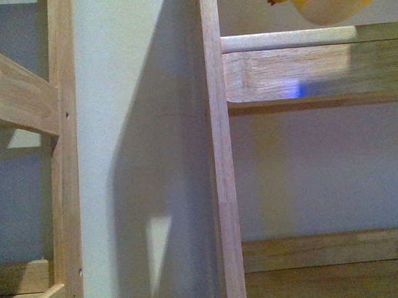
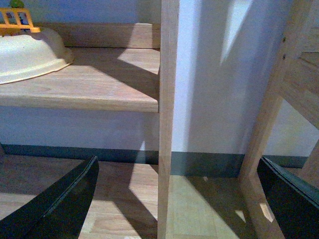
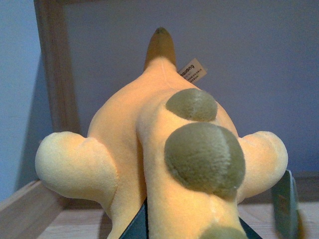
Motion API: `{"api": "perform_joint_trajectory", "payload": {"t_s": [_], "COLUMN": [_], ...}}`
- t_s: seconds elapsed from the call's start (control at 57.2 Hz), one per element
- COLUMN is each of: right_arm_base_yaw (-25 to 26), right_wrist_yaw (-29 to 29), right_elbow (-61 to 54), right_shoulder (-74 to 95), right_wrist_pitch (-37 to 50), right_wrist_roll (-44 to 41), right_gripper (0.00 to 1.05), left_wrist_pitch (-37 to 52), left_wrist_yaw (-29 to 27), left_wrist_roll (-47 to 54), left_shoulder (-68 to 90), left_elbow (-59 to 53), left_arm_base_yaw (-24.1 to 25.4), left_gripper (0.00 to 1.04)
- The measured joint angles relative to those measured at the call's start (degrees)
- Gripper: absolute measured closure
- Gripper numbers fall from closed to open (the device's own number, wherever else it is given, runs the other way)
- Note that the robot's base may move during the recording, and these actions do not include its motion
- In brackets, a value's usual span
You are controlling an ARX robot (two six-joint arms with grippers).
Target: Put away toys
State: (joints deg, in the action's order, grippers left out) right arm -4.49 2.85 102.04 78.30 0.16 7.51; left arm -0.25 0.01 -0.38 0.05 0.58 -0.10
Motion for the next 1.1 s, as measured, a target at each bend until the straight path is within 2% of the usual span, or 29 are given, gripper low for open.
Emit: {"api": "perform_joint_trajectory", "payload": {"t_s": [0.419, 0.786, 1.101], "right_arm_base_yaw": [-2.49, -5.64, -6.12], "right_wrist_yaw": [1.18, 3.21, 4.74], "right_elbow": [1.66, 3.19, 4.11], "right_shoulder": [8.92, 11.23, 12.39], "right_wrist_pitch": [2.10, 2.80, 2.51], "right_wrist_roll": [9.33, 12.24, 14.14], "right_gripper": [0.98, 0.98, 0.98], "left_wrist_pitch": [0.00, 0.00, 0.00], "left_wrist_yaw": [0.00, 0.00, 0.00], "left_wrist_roll": [0.00, 0.00, 0.00], "left_shoulder": [0.00, 0.00, 0.00], "left_elbow": [0.00, 0.00, 0.00], "left_arm_base_yaw": [0.00, 0.00, 0.00], "left_gripper": [0.06, 0.06, 0.06]}}
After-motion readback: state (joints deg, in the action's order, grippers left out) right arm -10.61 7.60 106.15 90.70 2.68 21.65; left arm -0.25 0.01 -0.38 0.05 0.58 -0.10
